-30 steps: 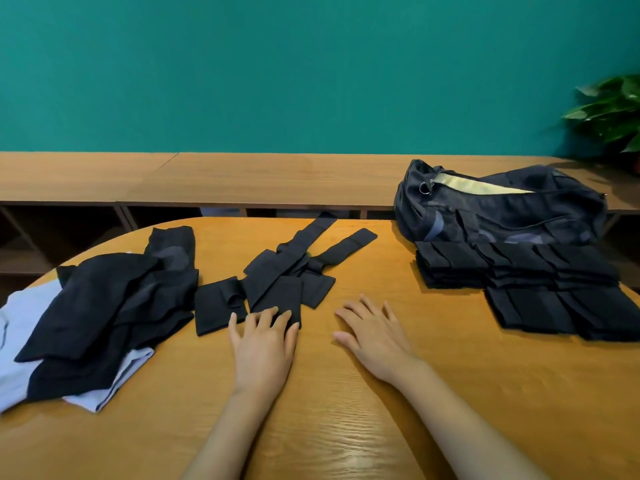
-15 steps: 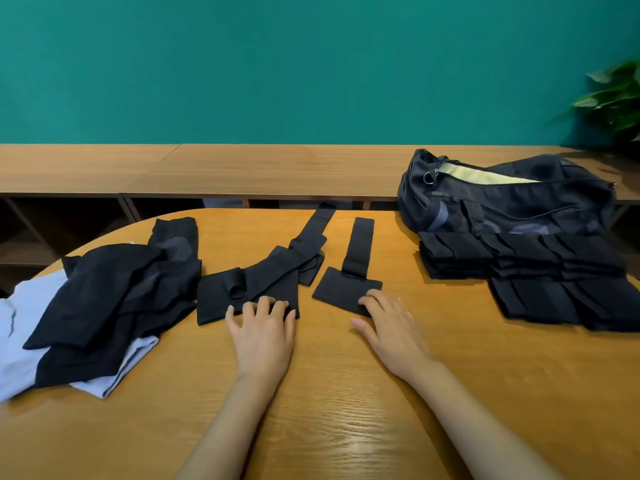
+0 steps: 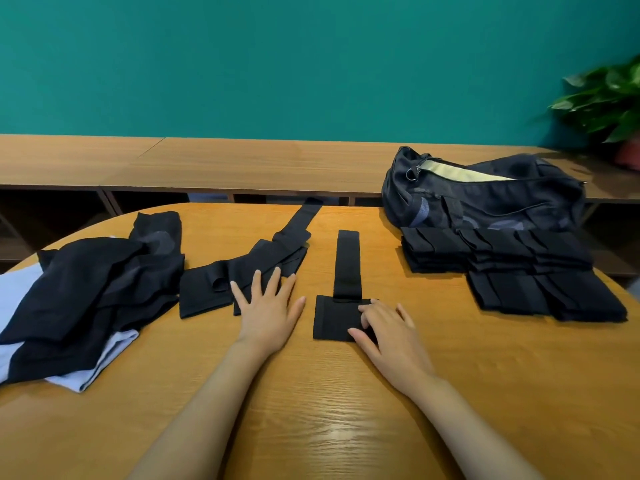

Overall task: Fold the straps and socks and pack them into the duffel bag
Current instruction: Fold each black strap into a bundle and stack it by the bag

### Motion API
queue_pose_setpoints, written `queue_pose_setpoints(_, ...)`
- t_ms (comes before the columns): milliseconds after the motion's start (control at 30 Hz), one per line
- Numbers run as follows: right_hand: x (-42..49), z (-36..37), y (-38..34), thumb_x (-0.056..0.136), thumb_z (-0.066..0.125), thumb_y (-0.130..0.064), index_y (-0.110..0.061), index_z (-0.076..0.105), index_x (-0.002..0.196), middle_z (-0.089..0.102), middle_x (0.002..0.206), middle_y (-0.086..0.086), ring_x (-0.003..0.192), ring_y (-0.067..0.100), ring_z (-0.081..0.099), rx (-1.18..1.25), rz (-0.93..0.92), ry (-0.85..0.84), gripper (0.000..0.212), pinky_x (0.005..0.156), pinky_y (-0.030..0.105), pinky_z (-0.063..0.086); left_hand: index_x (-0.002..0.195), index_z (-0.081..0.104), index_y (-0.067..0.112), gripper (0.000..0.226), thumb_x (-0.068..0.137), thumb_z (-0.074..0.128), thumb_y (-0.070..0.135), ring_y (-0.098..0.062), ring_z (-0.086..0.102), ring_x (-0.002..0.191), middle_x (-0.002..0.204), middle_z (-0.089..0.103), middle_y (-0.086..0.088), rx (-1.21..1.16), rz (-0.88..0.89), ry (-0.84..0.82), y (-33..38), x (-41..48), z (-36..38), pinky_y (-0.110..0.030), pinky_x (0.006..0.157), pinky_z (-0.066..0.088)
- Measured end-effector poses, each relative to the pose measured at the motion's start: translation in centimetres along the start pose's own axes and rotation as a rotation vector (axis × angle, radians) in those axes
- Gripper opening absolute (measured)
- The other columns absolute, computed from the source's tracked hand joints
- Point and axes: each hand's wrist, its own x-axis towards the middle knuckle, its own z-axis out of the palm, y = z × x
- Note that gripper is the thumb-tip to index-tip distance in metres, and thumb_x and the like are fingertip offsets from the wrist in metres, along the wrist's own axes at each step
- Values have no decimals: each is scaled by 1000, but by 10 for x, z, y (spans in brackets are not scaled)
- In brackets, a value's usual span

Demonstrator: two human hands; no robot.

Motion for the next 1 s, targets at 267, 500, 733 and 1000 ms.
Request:
queue_pose_setpoints(267,-47,-6,-5,95,38,-54,-31,47,92,53,137,-14,142,2,28,33,-19,9,26,119,33,15,145,39,32,50,100,28,50,-19,16,147,153,34,8,-110,138,115,12,-37,-1,-58,114,-17)
queue_pose_setpoints(500,-88,-12,-16,96,51,-47,-36,42,87,48,140,-20,142,-5,21,202,60,-3,17,121,34,8,140,40,40,45,96,44,51,-4,23,141,139,42,21,-588,138,96,47,-124,-3,-41,120,-6)
queue_pose_setpoints(733,-112,-13,-20,91,62,-43,-38,51,86,50,134,-28,137,-14,22,312,62,-35,13,122,36,3,130,46,49,58,78,71,55,-4,3,145,143,24,29,-508,228,-2,50,-171,2,-42,119,-13)
queue_pose_setpoints(1000,-112,-17,-19,77,62,-62,-53,59,92,51,129,-35,136,-16,23,349,14,-59,18,121,40,2,110,66,42,29,81,71,44,-4,18,142,133,40,31,-616,193,79,48,-173,3,-42,121,-3)
